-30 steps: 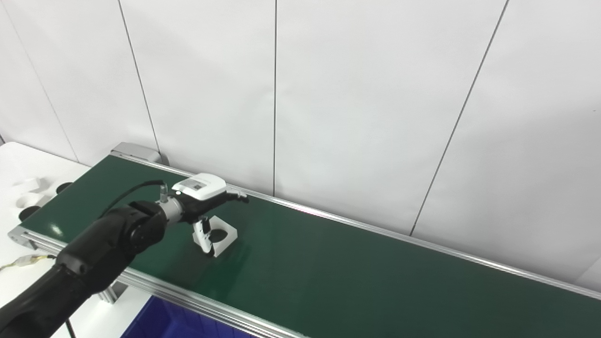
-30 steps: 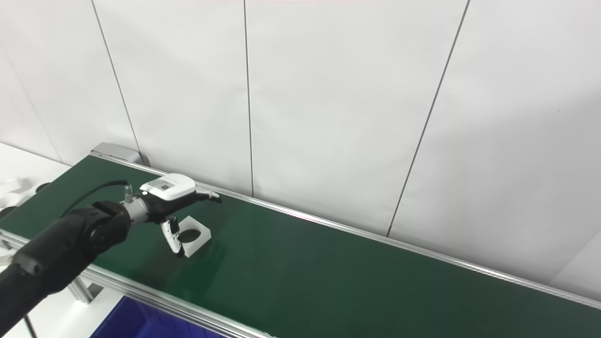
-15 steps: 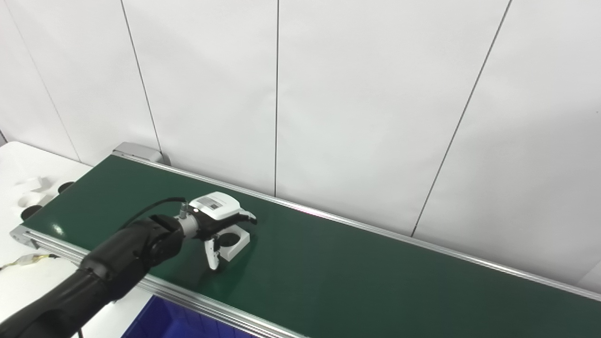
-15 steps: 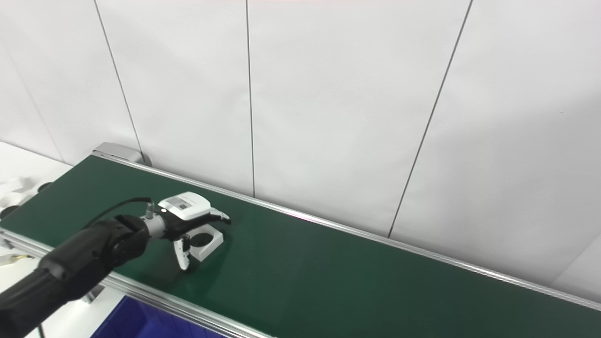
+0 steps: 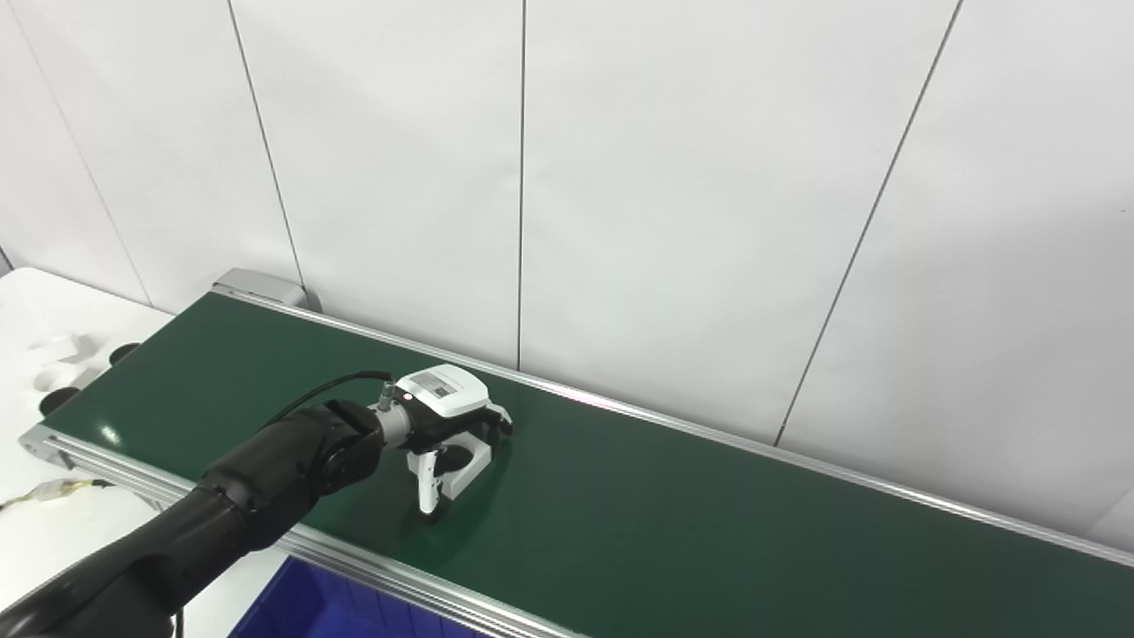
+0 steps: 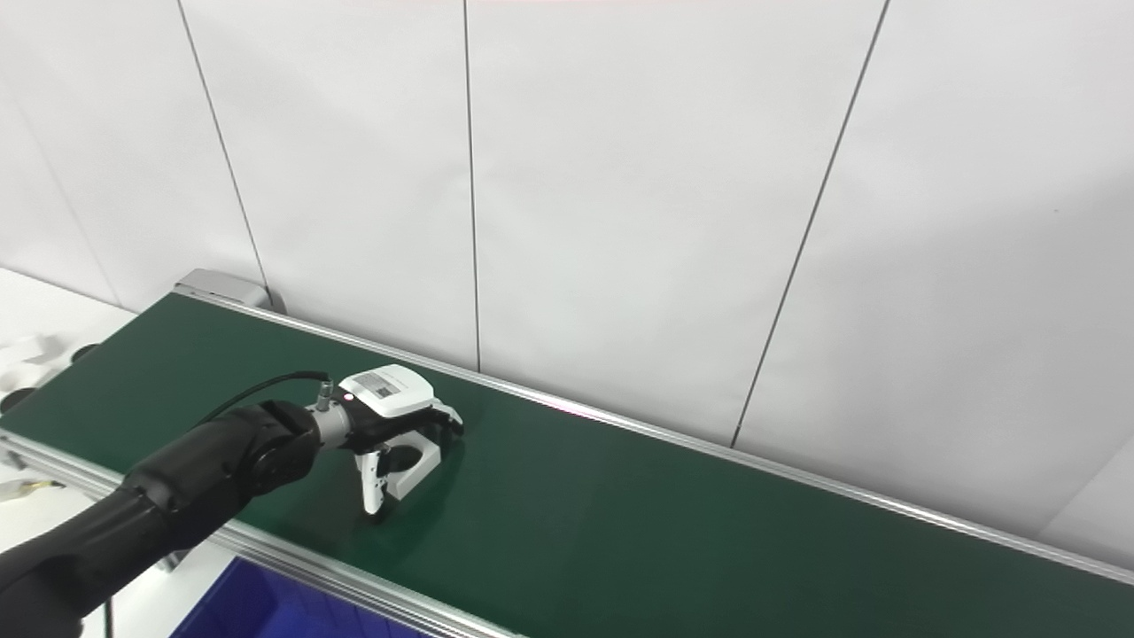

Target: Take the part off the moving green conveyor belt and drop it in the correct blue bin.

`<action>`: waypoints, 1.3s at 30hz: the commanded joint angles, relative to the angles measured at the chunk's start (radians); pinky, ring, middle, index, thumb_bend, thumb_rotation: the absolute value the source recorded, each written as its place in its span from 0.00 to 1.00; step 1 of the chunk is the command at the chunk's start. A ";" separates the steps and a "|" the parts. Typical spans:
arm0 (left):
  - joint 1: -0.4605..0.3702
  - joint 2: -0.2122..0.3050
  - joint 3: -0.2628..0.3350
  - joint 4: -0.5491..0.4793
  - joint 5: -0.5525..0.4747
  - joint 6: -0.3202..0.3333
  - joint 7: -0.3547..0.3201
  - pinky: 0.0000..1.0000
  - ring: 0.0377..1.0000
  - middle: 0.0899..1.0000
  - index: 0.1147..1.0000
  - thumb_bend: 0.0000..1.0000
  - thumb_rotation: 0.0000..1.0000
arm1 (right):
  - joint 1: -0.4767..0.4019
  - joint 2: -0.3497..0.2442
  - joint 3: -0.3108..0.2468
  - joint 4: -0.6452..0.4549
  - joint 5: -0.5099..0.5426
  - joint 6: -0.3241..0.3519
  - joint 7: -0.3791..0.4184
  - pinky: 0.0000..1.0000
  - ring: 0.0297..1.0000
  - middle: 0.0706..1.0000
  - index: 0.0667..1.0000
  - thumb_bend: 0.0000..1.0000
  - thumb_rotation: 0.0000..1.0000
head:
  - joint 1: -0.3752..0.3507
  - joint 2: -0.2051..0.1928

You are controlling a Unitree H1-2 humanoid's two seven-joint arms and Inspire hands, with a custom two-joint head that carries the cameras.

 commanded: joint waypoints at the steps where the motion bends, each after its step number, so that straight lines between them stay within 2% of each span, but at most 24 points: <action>1: -0.031 0.027 0.003 0.025 0.029 0.009 0.040 0.69 0.70 0.70 0.64 0.87 0.00 | 0.003 0.004 0.000 -0.032 0.009 -0.057 0.014 0.77 0.84 0.89 0.95 0.50 0.86 | 0.001 0.002; 2: -0.032 0.027 0.001 0.028 0.028 0.009 0.041 0.69 0.66 0.65 0.61 0.85 0.00 | 0.004 0.004 0.000 -0.033 0.008 -0.056 0.014 0.77 0.84 0.89 0.95 0.50 0.86 | 0.001 0.002; 3: -0.032 0.023 0.008 0.031 0.007 0.016 0.029 0.68 0.62 0.55 0.59 0.70 0.00 | 0.005 0.003 0.000 -0.034 0.007 -0.056 0.015 0.77 0.84 0.88 0.95 0.50 0.87 | -0.001 0.003; 4: -0.030 0.017 0.018 0.037 -0.017 0.017 0.024 0.64 0.53 0.48 0.54 0.60 0.00 | 0.005 0.003 0.000 -0.035 0.006 -0.056 0.014 0.77 0.84 0.88 0.95 0.50 0.87 | -0.001 0.003; 5: -0.029 0.013 0.027 0.042 -0.039 0.020 0.017 0.55 0.46 0.44 0.50 0.54 0.00 | 0.006 0.003 0.000 -0.036 0.004 -0.057 0.013 0.77 0.84 0.88 0.95 0.50 0.87 | -0.002 0.006; 8: -0.025 0.011 0.047 0.060 -0.107 -0.001 0.001 0.35 0.38 0.42 0.48 0.50 0.00 | 0.007 0.003 -0.001 -0.037 0.002 -0.058 0.011 0.76 0.84 0.88 0.95 0.51 0.88 | -0.002 0.007; 12: -0.022 0.013 0.057 0.061 -0.141 -0.009 -0.014 0.33 0.37 0.42 0.47 0.50 0.00 | 0.008 0.000 -0.001 -0.040 0.010 -0.055 0.015 0.77 0.84 0.88 0.95 0.52 0.89 | -0.001 0.009; 16: -0.013 0.017 0.066 0.051 -0.175 -0.020 -0.018 0.35 0.38 0.43 0.46 0.50 0.00 | 0.007 -0.003 -0.002 -0.040 0.009 -0.056 0.016 0.76 0.84 0.88 0.95 0.54 0.91 | -0.003 0.012; 18: -0.010 0.019 0.069 0.050 -0.188 -0.027 -0.019 0.36 0.38 0.43 0.46 0.50 0.00 | 0.007 -0.003 -0.002 -0.043 0.011 -0.055 0.016 0.76 0.84 0.88 0.95 0.49 0.89 | -0.003 0.013; 21: -0.007 0.021 0.070 0.040 -0.197 -0.026 -0.020 0.37 0.39 0.44 0.46 0.50 0.00 | 0.007 -0.004 -0.002 -0.043 0.011 -0.055 0.017 0.76 0.84 0.88 0.95 0.48 0.89 | -0.004 0.013; 27: 0.007 0.025 0.084 -0.011 -0.205 -0.010 -0.027 0.36 0.38 0.42 0.46 0.50 0.00 | 0.007 -0.003 -0.004 -0.043 0.014 -0.054 0.021 0.76 0.83 0.88 0.95 0.51 0.90 | -0.007 0.013; 29: 0.018 0.028 0.099 -0.038 -0.221 -0.028 -0.019 0.36 0.38 0.42 0.47 0.50 0.00 | 0.005 -0.002 -0.005 -0.040 0.013 -0.056 0.023 0.75 0.83 0.88 0.95 0.52 0.90 | -0.011 0.014; 30: 0.029 0.032 0.110 -0.071 -0.226 -0.023 -0.023 0.36 0.38 0.42 0.47 0.50 0.00 | 0.004 -0.001 -0.007 -0.039 0.010 -0.057 0.024 0.75 0.83 0.88 0.95 0.53 0.91 | -0.011 0.014; 34: 0.073 0.044 0.163 -0.197 -0.245 -0.001 -0.034 0.42 0.40 0.45 0.46 0.50 0.00 | 0.002 0.001 -0.010 -0.036 0.007 -0.057 0.026 0.75 0.83 0.88 0.95 0.46 0.88 | -0.018 0.015; 39: 0.156 0.059 0.261 -0.403 -0.312 0.006 -0.051 0.47 0.41 0.45 0.45 0.50 0.00 | 0.001 0.002 -0.013 -0.035 0.002 -0.055 0.028 0.74 0.82 0.87 0.94 0.50 0.88 | -0.026 0.019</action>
